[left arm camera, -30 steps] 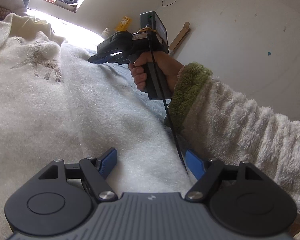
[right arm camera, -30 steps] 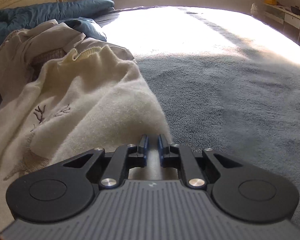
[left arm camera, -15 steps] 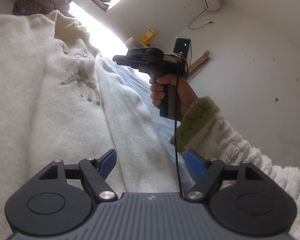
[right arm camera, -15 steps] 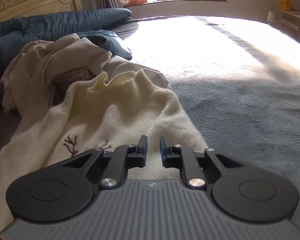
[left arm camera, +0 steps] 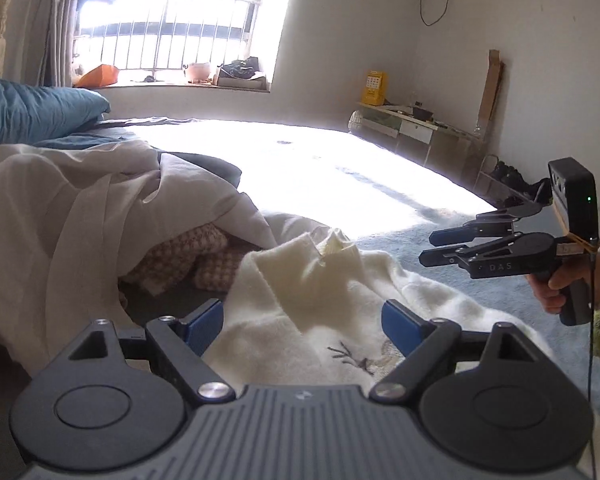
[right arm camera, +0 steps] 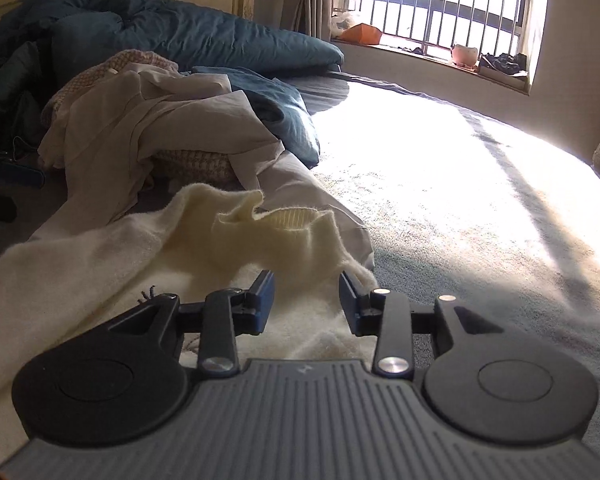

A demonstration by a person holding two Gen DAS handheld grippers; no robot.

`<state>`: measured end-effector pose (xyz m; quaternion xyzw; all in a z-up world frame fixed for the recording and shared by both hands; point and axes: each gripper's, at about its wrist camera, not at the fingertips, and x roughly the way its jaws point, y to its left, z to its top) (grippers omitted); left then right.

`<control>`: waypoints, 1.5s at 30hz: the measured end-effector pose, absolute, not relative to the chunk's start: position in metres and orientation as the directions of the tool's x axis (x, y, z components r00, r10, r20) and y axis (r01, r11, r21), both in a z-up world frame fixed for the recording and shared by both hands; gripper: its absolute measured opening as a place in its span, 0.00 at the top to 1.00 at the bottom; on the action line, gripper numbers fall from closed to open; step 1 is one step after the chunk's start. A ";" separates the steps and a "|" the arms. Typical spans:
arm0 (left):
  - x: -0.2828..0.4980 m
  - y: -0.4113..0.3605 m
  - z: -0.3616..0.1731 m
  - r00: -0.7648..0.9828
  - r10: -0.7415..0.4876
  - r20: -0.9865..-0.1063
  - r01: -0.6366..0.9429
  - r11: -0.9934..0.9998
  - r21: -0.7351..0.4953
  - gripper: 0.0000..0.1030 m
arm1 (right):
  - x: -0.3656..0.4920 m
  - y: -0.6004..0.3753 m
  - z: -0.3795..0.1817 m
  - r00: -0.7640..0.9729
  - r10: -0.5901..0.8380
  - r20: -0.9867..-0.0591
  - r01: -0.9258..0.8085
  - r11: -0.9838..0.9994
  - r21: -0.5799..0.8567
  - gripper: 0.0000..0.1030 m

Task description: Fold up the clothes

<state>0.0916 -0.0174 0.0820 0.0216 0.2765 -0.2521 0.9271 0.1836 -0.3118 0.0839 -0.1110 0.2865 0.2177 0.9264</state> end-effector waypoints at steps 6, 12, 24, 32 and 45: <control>0.162 -0.058 0.068 0.716 -0.425 -0.555 0.568 0.816 0.108 0.15 | 0.234 -0.308 0.067 0.740 0.337 -0.582 -0.496 0.858 -0.132 0.51; 0.234 -0.060 0.054 0.642 -0.502 -0.579 0.618 0.786 0.004 0.15 | 0.269 -0.315 0.053 0.719 0.398 -0.570 -0.518 0.853 -0.058 0.49; 0.282 -0.060 0.006 0.467 -0.606 -0.644 0.688 0.707 -0.166 0.26 | 0.304 -0.320 0.022 0.652 0.480 -0.587 -0.553 0.830 0.065 0.45; 0.281 -0.060 -0.005 0.463 -0.612 -0.642 0.697 0.698 -0.163 0.62 | 0.302 -0.303 0.018 0.635 0.485 -0.602 -0.595 0.804 0.021 0.82; 0.213 -0.052 0.053 0.566 -0.624 -0.539 0.712 0.700 -0.061 0.86 | 0.246 -0.312 0.072 0.734 0.472 -0.489 -0.554 0.832 -0.028 0.93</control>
